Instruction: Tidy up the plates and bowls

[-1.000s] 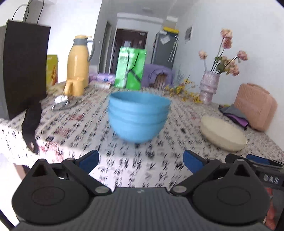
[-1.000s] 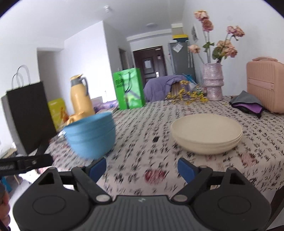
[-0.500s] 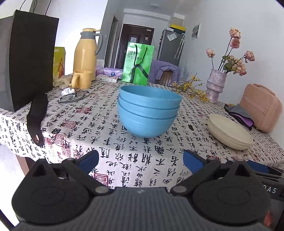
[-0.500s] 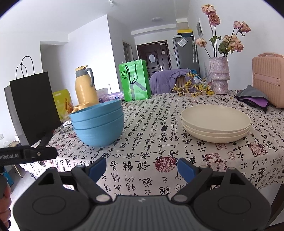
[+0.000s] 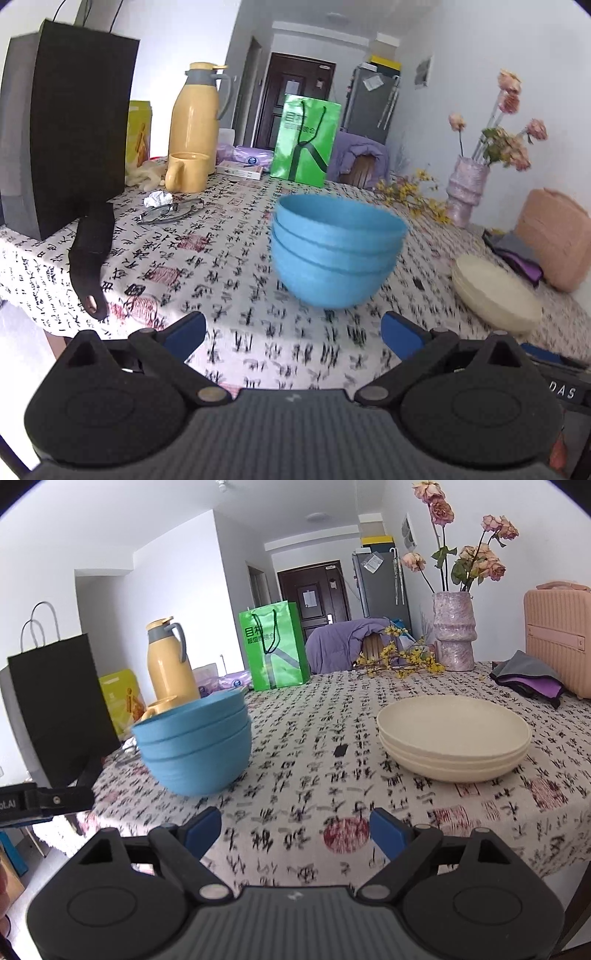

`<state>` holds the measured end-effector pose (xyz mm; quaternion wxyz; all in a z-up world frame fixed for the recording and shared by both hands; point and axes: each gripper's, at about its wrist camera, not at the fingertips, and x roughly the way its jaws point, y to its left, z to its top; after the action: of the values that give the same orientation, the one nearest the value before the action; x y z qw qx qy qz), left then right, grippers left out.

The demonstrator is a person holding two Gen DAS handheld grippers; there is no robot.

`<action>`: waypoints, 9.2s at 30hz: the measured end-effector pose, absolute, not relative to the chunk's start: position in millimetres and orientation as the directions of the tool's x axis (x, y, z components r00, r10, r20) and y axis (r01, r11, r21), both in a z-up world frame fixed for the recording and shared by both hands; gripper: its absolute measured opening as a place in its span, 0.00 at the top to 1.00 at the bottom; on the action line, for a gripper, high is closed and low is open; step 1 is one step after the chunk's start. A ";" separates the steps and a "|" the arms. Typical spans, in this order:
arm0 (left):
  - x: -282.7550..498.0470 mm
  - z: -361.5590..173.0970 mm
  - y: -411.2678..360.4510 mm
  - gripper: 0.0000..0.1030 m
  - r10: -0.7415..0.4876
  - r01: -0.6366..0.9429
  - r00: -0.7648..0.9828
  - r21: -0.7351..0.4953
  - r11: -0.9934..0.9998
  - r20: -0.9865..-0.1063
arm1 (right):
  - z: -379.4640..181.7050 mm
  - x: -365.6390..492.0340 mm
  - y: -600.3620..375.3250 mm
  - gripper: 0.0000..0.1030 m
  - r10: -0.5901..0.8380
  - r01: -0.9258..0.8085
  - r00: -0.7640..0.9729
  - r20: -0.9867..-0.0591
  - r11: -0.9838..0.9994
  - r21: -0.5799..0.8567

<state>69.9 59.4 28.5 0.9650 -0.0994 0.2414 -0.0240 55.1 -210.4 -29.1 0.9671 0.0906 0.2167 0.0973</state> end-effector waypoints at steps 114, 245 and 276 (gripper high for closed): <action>244.2 67.4 -170.5 0.03 -0.354 0.316 0.831 -0.161 0.935 -0.429 | 53.6 192.9 -406.0 0.12 0.017 0.025 0.920 -0.391 0.994 0.103; 6.8 -7.6 -82.7 0.00 -0.040 0.014 0.906 -0.065 0.998 -0.421 | -40.0 -3.3 -315.6 0.04 0.157 -0.112 0.926 -0.343 0.983 0.147; 4.5 -5.4 -80.6 0.00 -0.053 0.028 0.914 -0.068 0.997 -0.403 | -40.7 -3.2 -315.2 0.04 0.157 -0.113 0.927 -0.342 0.983 0.146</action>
<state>4.5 -80.6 -5.4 0.9777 -0.0305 0.2065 -0.0209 -3.2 -315.2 -40.7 0.9795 0.0618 0.1787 0.0690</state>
